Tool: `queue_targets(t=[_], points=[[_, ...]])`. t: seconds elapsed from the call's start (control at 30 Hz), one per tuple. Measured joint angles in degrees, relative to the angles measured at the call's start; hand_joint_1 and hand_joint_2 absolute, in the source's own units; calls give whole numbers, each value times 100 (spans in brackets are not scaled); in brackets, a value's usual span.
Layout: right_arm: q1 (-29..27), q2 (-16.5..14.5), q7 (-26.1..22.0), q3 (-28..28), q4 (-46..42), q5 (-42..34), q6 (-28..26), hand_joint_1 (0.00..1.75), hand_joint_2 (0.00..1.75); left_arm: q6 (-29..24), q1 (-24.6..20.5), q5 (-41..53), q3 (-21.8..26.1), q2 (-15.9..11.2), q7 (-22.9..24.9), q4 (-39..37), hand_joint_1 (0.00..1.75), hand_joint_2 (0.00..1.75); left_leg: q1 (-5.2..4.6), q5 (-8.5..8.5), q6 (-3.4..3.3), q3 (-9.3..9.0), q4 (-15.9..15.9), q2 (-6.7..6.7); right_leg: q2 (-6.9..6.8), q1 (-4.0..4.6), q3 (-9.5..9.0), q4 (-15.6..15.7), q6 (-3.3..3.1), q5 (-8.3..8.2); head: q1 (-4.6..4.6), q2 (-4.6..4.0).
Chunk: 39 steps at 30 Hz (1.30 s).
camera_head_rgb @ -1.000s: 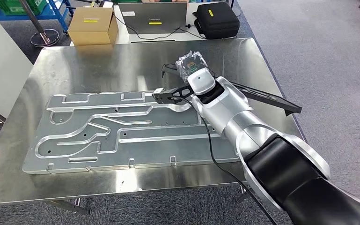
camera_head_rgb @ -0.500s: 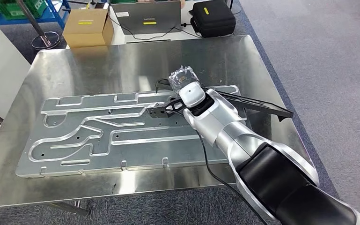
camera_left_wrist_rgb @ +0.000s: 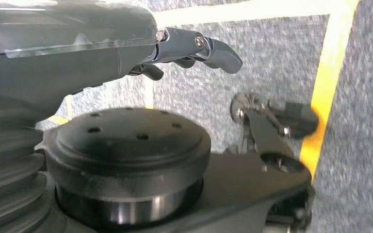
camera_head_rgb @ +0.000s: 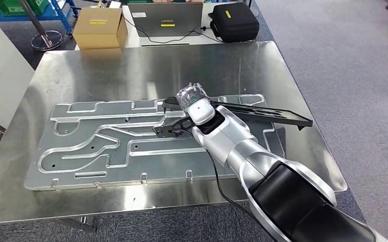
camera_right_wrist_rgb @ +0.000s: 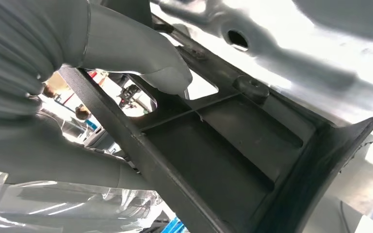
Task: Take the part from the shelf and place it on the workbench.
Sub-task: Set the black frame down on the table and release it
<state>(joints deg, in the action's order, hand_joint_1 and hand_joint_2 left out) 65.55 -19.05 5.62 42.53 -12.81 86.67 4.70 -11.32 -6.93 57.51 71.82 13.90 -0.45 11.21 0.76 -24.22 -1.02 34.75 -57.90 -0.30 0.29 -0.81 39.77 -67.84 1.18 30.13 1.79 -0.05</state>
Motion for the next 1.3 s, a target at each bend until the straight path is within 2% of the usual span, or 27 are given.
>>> queue_targets(t=[0.03, 0.07, 0.1, 0.13, 0.17, 0.23, 0.3, 0.37, 0.43, 0.47, 0.53, 0.57, 0.6, 0.63, 0.7, 0.73, 0.77, 0.8, 0.9, 0.97, 1.03, 1.07, 1.1, 1.13, 1.17, 1.23, 1.3], points=[[-48, 1, 0, 0, 8, -8, 4, 175, 87, -24, 2, -1, 2, 2, 28, 0, 0, 175, -8, -3, -14, -1, -4, 1, 1, 1, 180, -373, 2, 148, 1, 0], [-97, 1, 3, 0, 16, -17, 9, 134, 44, -54, 6, -4, 5, 5, 56, 0, 0, 175, -15, -8, -19, -3, -9, 0, 0, 2, 310, -634, 2, 211, 1, 0], [-135, 1, 7, 0, 21, -31, 18, 91, 0, -93, 8, -11, 14, 8, 82, 1, 0, 175, -21, -14, -23, -5, -18, -3, 0, 2, 350, -696, -4, 166, 1, 1], [-156, -1, 11, 0, 21, -50, 32, 47, 0, -137, 9, -19, 26, 13, 112, 0, 0, 175, -25, -22, -22, -11, -29, -7, 0, 3, 275, -530, -18, 22, 1, 1], [-169, -2, 16, 0, 18, -81, 47, 3, 0, -193, 8, -27, 37, 20, 145, 1, 0, 175, -28, -33, -15, -19, -40, -12, 0, 4, 107, -186, -40, -177, 0, 1], [-203, -8, 25, -1, 6, -174, 68, 0, 0, -300, 5, -46, 56, 38, 208, 1, 0, 87, -45, -63, 17, -19, -71, -23, -1, 19, -241, 528, -88, -452, 2, 1], [-265, -21, 50, -10, -19, -320, 65, 0, 0, -363, 6, -64, 76, 48, 251, 1, 0, 0, -61, -78, 67, -5, -89, -24, 4, 42, -361, 804, -117, -500, 5, 1], [-309, -31, 92, -57, -50, -522, 44, 0, 0, -391, 7, -71, 92, 54, 284, 1, 0, 0, -53, -91, 126, 5, -91, -21, 8, 42, -363, 833, -157, -523, 5, 1], [-321, -38, 116, -162, -70, -772, -23, 0, 0, -401, 5, -71, 97, 58, 302, 2, 0, 0, -39, -230, 193, 74, -263, -12, 1, 17, -380, 871, -213, -549, 12, 1], [-322, -44, 113, -237, -76, -897, -66, 0, 0, -403, 4, -71, 98, 58, 299, 2, 0, 0, -27, -385, 226, 182, -515, -8, -5, 3, -388, 885, -235, -557, 17, 1], [-334, -51, 86, -393, -78, -1131, -153, 0, 0, -398, 7, -80, 102, 57, 279, 2, 0, 0, -6, -730, 284, 500, -1239, -3, -14, 1, -388, 887, -255, -557, 26, 1], [-348, -51, 58, -474, -77, -1251, -194, 0, 0, -390, 9, -86, 104, 57, 258, 2, 0, 0, 7, -822, 307, 637, -1534, -2, -17, 0, -388, 886, -255, -557, 26, 1], [-361, -51, 26, -559, -76, -1387, -241, 0, 0, -377, 11, -94, 107, 57, 236, 2, 0, 0, 17, -804, 323, 686, -1638, -1, -18, -1, -389, 884, -254, -556, 26, 1], [-370, -51, -12, -659, -77, -1537, -298, 0, 0, -362, 11, -100, 110, 56, 215, 2, 0, 0, 29, -686, 333, 636, -1530, 0, -17, -3, -391, 881, -250, -554, 26, 1], [-367, -51, -75, -915, -80, -1832, -422, 0, 0, -324, 4, -105, 118, 56, 180, 2, 0, 0, 54, -314, 336, 283, -804, -32, 9, -9, -399, 871, -224, -546, 26, 1], [-356, -50, -92, -1062, -82, -1958, -484, 0, 0, -299, 1, -105, 122, 56, 161, 2, 0, 0, 55, -192, 325, 106, -445, -72, 29, -5, -393, 860, -196, -545, 24, 1], [-345, -50, -101, -1205, -84, -2059, -536, 0, 0, -273, -1, -104, 125, 57, 141, 2, 0, 0, 52, -130, 305, -12, -205, -106, 51, -1, -382, 857, -159, -551, 22, 1], [-338, -49, -101, -1330, -84, -2128, -574, 0, 0, -247, 0, -102, 127, 58, 121, 2, 0, 0, 41, -129, 278, -61, -100, -132, 67, 1, -369, 859, -123, -564, 20, 1], [-327, -34, -97, -1580, -84, -2206, -629, 0, 0, -193, -3, -89, 129, 60, 96, 2, 0, 0, 24, -88, 151, -78, -45, -67, 109, -11, -345, 858, -19, -571, 17, 1], [-309, -20, -97, -1685, -84, -2235, -652, 0, 0, -168, -11, -81, 129, 61, 82, 2, 0, 0, 33, -51, 58, -94, 7, 11, 73, -15, -201, 538, 19, -358, 14, 1], [-305, -1, -97, -1772, -82, -2270, -670, 0, 0, -143, -11, -66, 129, 61, 51, 2, 0, 0, 12, -47, 7, -91, 14, 86, 38, -12, 119, -162, 30, -6, 13, 1], [-314, 16, -100, -1816, -81, -2293, -683, 0, 0, -127, -9, -59, 129, 61, 34, 2, 0, 0, 1, -48, -4, -89, 12, 122, 36, -10, 267, -483, 31, 108, 14, 1], [-324, 37, -116, -1863, -80, -2329, -712, 0, 0, -111, -8, -55, 129, 60, 20, 2, 0, 0, -11, -51, -11, -87, 7, 158, 33, -9, 342, -647, 28, 124, 14, 1], [-332, 59, -153, -1918, -80, -2376, -762, 0, 0, -99, -9, -52, 129, 60, 10, 2, 0, 0, -21, -55, -15, -86, -1, 194, 22, -5, 317, -608, 15, 43, 14, 1], [-335, 76, -209, -1976, -82, -2432, -833, 0, 0, -89, -9, -51, 129, 60, 4, 2, 0, 0, -30, -61, -15, -87, -13, 232, -9, 4, 187, -364, -7, -117, 14, 1], [-324, 92, -391, -2109, -109, -2577, -1028, 0, 0, -85, -13, -52, 129, 61, -3, 2, 0, 0, -62, -86, 4, -85, -44, 305, -209, 54, -197, 373, -74, -422, 13, 1], [-314, 84, -654, -2255, -166, -2778, -1261, 0, 0, -96, -15, -58, 130, 61, -4, 2, 0, 0, -100, -106, 45, -79, -62, 385, -361, 101, -387, 797, -139, -521, 20, 1]])
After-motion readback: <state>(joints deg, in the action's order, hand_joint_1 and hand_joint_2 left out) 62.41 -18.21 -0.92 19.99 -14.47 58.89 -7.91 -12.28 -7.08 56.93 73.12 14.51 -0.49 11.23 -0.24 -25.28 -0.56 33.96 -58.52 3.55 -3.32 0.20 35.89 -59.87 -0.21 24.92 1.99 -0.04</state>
